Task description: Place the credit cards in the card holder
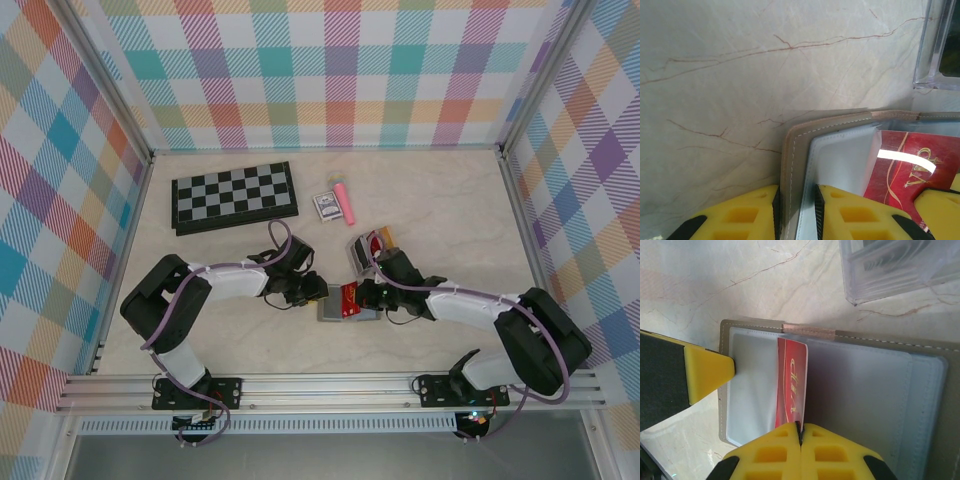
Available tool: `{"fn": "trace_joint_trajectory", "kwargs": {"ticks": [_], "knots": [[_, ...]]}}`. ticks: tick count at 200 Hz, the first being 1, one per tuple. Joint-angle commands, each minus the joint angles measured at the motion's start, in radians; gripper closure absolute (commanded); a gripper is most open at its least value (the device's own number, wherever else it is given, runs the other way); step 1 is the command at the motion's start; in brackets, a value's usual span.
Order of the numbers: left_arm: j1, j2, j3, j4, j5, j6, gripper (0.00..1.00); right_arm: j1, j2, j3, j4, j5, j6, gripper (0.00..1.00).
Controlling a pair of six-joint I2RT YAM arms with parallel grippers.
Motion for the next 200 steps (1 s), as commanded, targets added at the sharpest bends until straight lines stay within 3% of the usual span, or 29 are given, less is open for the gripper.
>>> {"fn": "trace_joint_trajectory", "kwargs": {"ticks": [1,55,100,137,200], "knots": [[-0.015,0.029,-0.006,0.019,0.013,-0.007,0.75,0.005,0.040,-0.003,-0.027,-0.002,-0.031,0.94],[-0.016,0.032,0.002,0.018,0.014,-0.010,0.75,0.010,0.084,0.003,0.052,-0.038,0.045,0.94],[-0.015,0.031,-0.003,0.014,0.012,-0.007,0.76,0.008,0.044,0.043,-0.125,0.025,-0.010,0.94],[-0.016,0.032,-0.005,0.019,0.009,-0.010,0.76,0.008,0.012,0.034,-0.158,0.096,0.015,0.94],[-0.016,0.037,-0.001,0.015,0.010,-0.007,0.77,0.008,0.041,0.048,-0.096,-0.013,-0.011,0.93]]}}
